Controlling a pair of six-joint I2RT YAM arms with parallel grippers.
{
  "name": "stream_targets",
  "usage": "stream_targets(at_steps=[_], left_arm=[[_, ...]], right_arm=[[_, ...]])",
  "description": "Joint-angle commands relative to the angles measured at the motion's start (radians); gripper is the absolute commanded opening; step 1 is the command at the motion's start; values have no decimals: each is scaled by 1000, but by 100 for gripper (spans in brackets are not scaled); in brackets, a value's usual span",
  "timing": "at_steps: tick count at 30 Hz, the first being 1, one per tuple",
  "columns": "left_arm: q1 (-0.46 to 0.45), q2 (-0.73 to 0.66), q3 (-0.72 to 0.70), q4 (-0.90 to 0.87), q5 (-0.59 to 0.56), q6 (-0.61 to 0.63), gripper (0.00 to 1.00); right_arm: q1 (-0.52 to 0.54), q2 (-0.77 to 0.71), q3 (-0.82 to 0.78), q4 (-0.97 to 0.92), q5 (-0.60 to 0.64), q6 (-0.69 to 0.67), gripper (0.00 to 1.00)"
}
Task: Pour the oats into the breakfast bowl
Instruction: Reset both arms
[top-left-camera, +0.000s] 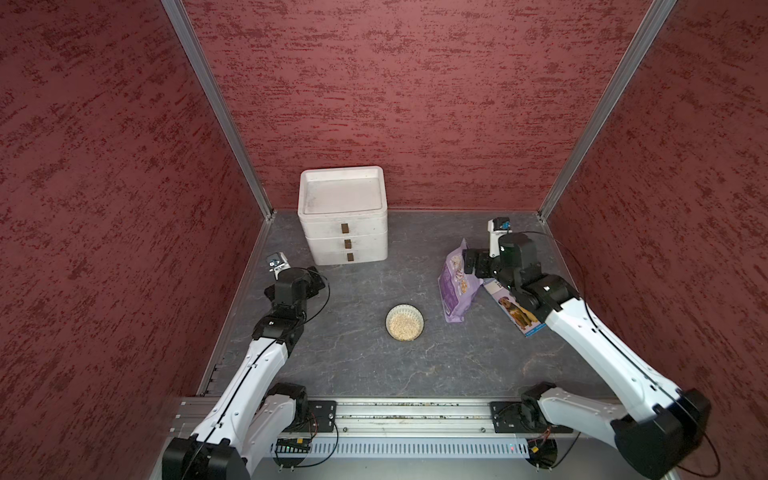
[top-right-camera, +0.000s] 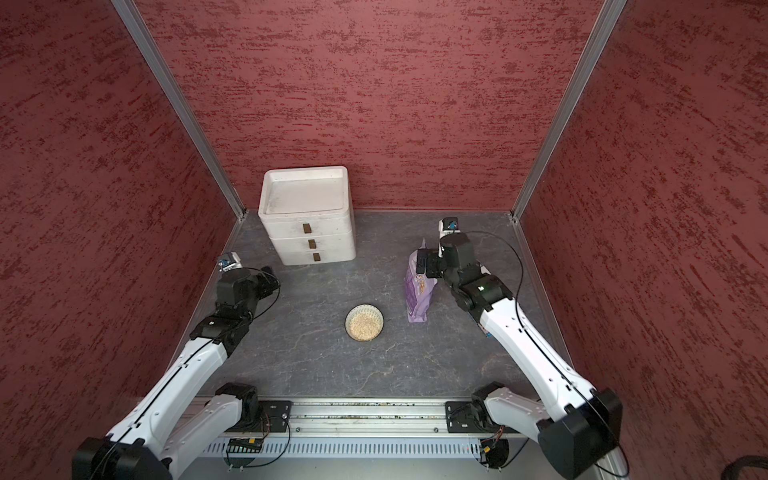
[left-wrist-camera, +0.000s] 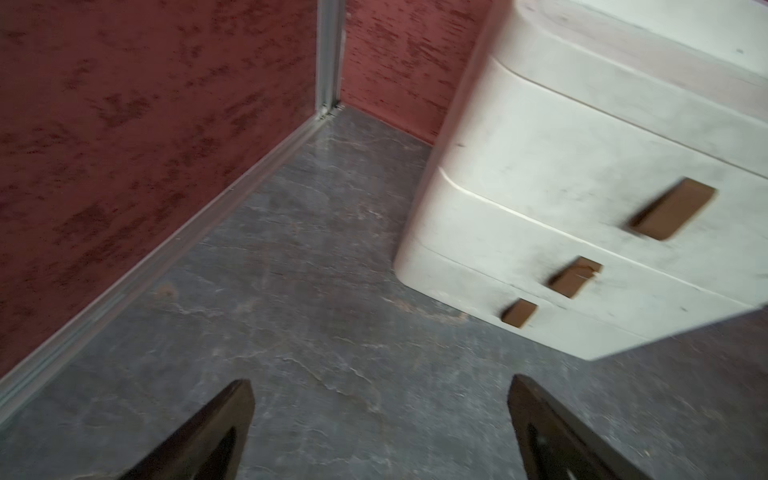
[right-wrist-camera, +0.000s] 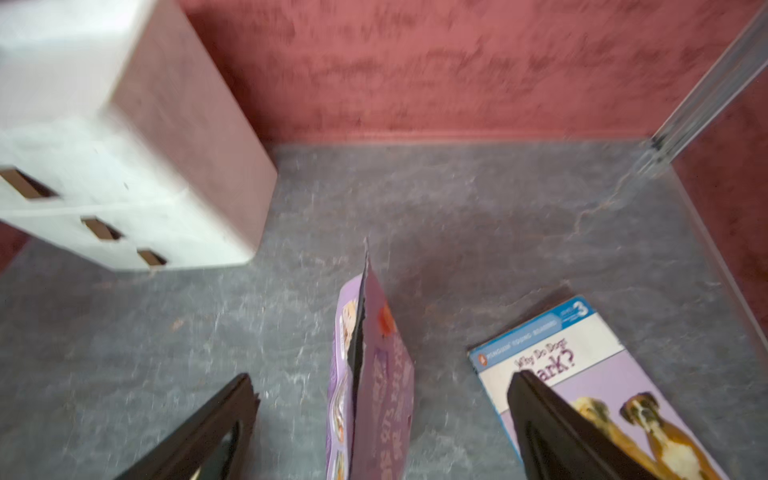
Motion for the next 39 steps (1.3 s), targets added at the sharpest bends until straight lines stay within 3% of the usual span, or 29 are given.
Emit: stream_targets(at_steps=[1, 3, 4, 6, 9, 19, 23, 26, 28, 29, 30, 34, 39], left_arm=[[93, -23, -77, 133, 49, 66, 100], [131, -13, -142, 233, 108, 83, 100], [148, -3, -165, 266, 115, 65, 100], [183, 38, -202, 337, 145, 49, 100], [193, 147, -242, 497, 159, 86, 100], [191, 396, -255, 920, 243, 236, 100], [181, 480, -145, 817, 355, 279, 100], [149, 523, -102, 787, 329, 285, 100], [140, 591, -162, 971, 411, 315, 100], [121, 634, -191, 1055, 432, 349, 100], [94, 671, -217, 1173, 396, 376, 100], [42, 659, -213, 1144, 219, 364, 100], [39, 666, -216, 1165, 218, 375, 100]], right_arm=[[-24, -153, -212, 502, 261, -87, 98], [-81, -189, -351, 700, 328, -162, 98], [-128, -184, -382, 696, 337, -154, 98], [-219, -143, -427, 673, 284, -146, 98], [-289, -48, -586, 901, 257, -173, 98], [-328, 372, -710, 1395, 163, -208, 98], [-333, 393, -682, 1369, 57, -236, 98], [-334, 445, -695, 1414, -29, -264, 99], [-333, 521, -706, 1524, -45, -284, 99], [-333, 499, -699, 1464, -43, -270, 98], [-335, 491, -685, 1430, -37, -265, 98], [-339, 504, -640, 1369, -20, -255, 98], [-343, 502, -640, 1369, -22, -254, 99]])
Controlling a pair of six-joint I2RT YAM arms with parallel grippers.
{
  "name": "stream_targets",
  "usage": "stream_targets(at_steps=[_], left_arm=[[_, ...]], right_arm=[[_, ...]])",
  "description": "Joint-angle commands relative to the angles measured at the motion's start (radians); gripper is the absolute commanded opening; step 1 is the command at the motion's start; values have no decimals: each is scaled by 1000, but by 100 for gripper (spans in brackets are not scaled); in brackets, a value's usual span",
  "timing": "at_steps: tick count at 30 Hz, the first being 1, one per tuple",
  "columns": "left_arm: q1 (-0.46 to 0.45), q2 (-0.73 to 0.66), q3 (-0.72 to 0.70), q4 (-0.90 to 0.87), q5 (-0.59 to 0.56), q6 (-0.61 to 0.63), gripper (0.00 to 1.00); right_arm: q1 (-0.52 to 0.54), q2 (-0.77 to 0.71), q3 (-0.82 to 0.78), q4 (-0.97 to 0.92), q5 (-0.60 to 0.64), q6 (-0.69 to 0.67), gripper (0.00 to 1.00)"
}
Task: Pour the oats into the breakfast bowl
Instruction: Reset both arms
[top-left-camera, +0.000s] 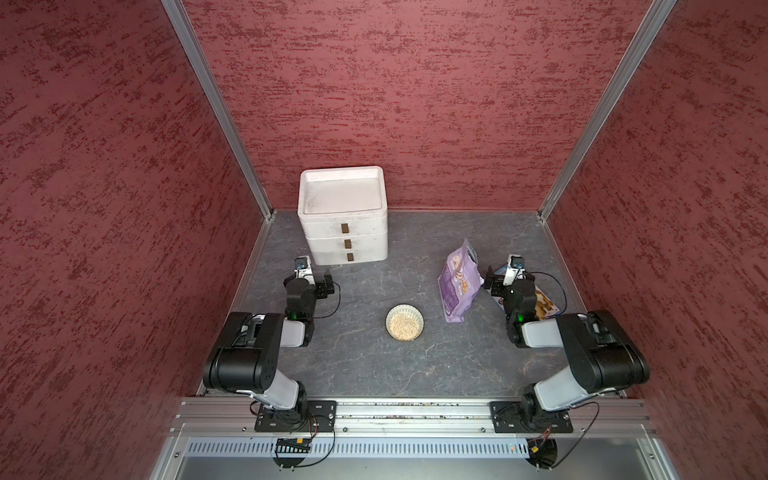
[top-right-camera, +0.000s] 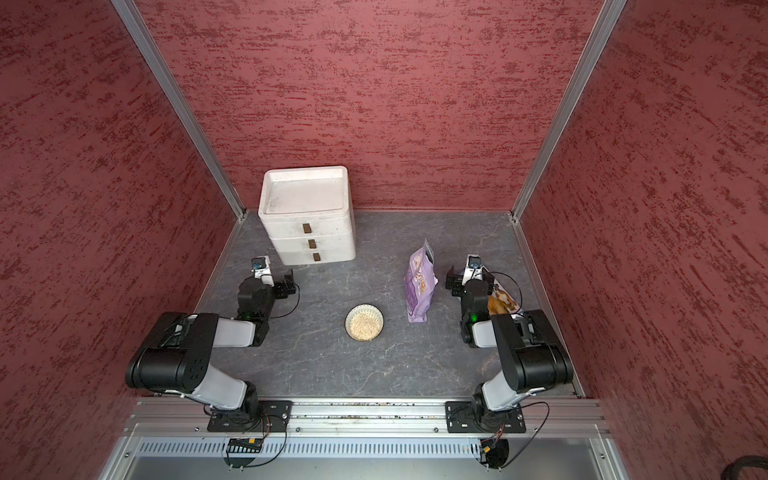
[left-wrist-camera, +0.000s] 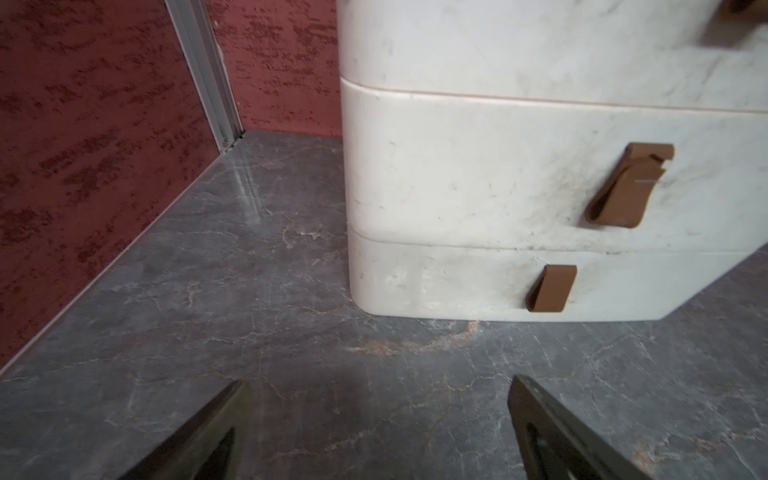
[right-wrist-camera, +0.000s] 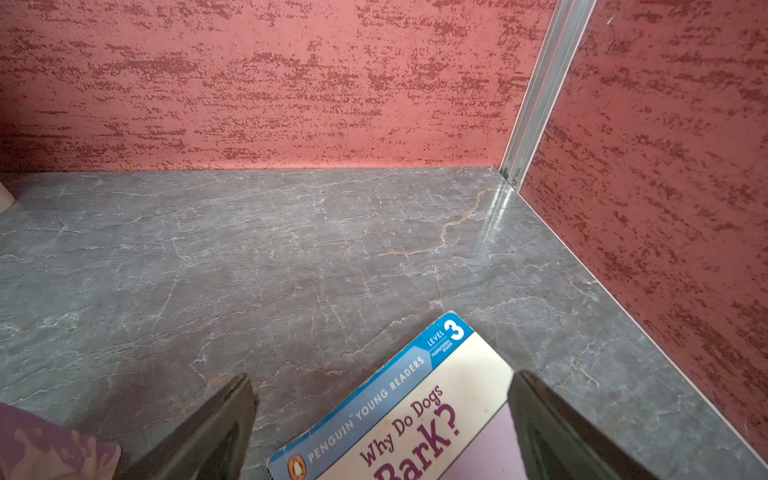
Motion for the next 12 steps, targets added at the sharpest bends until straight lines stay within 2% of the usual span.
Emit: stream_targets(at_steps=[1, 5, 9, 12], left_arm=[[-6, -4, 9, 58, -36, 23, 100], [-4, -1, 11, 62, -32, 25, 100], [31, -6, 35, 3, 47, 8, 100], [36, -8, 34, 2, 59, 5, 100]], right_arm=[[-8, -5, 13, -7, -15, 3, 98], [-8, -2, 12, 2, -15, -1, 98], [-8, -3, 11, -1, -16, 0, 99], [-8, -3, 10, 1, -16, 0, 99]])
